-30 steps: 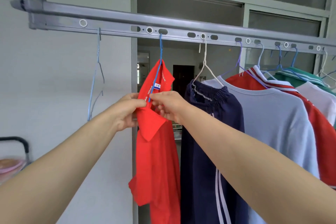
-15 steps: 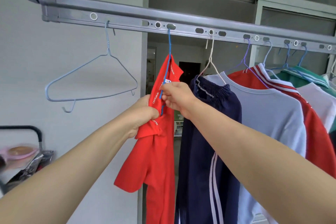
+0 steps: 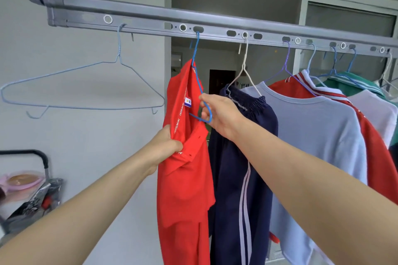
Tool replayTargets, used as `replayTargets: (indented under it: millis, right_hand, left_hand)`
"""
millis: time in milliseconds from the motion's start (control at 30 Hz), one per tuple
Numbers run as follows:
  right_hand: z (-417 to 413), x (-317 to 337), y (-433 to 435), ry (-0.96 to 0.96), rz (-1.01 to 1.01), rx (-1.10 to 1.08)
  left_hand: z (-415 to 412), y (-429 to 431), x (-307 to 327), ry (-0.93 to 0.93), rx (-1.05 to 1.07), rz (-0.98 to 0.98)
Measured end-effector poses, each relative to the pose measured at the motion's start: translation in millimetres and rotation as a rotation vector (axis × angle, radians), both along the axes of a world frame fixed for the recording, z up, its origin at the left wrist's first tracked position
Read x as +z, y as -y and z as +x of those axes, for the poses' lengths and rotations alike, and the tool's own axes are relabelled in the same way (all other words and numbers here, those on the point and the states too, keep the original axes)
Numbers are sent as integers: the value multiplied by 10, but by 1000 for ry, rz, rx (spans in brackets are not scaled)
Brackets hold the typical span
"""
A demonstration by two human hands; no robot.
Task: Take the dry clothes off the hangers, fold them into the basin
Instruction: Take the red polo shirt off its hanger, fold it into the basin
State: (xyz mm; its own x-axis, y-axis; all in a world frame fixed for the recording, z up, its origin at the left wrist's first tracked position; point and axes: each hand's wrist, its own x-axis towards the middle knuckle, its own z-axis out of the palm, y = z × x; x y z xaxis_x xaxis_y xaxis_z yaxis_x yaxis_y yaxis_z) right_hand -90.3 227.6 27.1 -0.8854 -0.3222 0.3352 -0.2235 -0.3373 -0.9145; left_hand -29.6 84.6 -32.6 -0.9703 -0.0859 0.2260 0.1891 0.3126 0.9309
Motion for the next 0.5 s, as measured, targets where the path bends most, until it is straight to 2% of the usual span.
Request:
replayTargets:
  millis: [233,500]
  right_hand:
    - [5,-66,84,-51,48,-10]
    - [62,-11,-9,-37,63,-72]
  left_hand:
    - [-76,-334,26,-22,-181,86]
    - [-317,-75,-204,-27,103,142]
